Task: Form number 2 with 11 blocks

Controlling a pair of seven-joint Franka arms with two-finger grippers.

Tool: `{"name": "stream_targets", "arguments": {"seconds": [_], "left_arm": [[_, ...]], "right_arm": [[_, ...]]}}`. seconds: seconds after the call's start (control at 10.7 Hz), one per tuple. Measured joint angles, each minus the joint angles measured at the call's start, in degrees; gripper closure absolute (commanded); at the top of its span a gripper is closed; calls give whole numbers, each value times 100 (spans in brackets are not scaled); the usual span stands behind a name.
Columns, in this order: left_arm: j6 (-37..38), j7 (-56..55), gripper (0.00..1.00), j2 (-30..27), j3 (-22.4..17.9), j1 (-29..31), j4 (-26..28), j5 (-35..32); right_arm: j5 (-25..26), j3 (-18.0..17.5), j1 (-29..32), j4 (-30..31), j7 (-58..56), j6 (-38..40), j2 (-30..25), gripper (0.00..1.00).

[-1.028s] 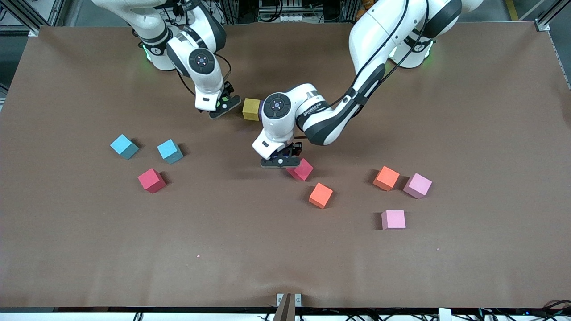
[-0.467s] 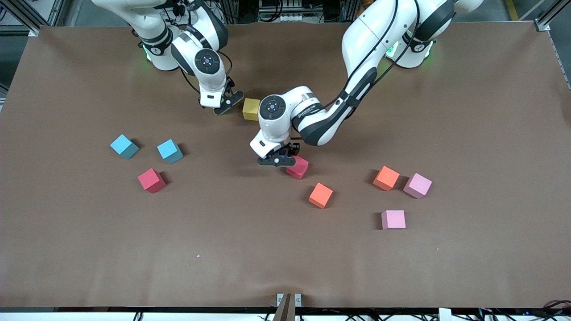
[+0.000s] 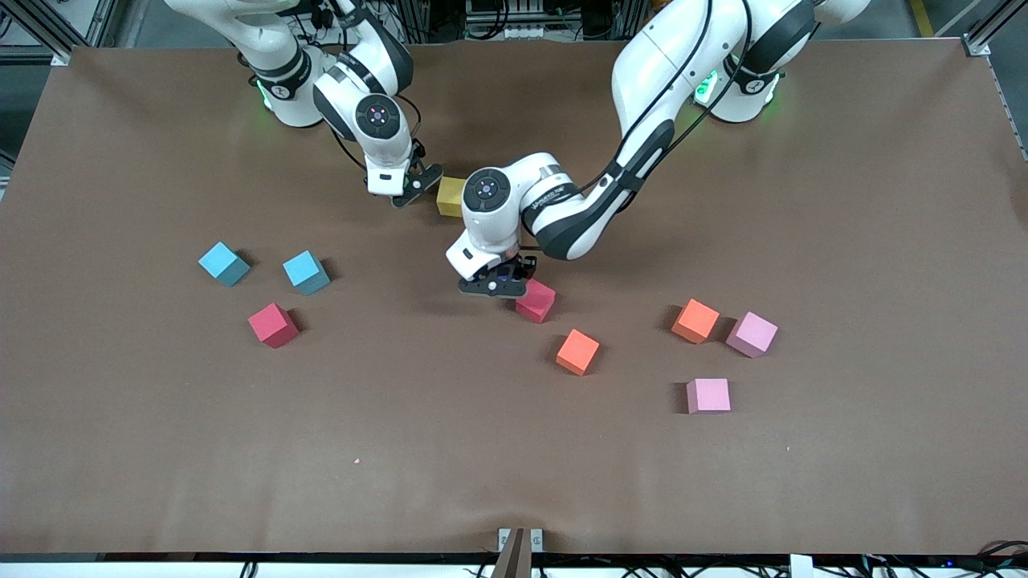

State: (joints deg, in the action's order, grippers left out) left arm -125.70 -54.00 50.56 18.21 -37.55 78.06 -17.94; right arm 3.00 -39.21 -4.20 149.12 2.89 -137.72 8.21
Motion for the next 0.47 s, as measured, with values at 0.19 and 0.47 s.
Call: {"name": "stream_targets", "arguments": {"seconds": [0.19,0.47], "left_arm": [[-12,0,90,21,0,-21,0,0],[-26,0,90,77,2,-53,6,0]], "right_arm": [[106,-4,2,-16,0,20,-14,79],[178,39,117,-139,-18,204,-49,83]]}}
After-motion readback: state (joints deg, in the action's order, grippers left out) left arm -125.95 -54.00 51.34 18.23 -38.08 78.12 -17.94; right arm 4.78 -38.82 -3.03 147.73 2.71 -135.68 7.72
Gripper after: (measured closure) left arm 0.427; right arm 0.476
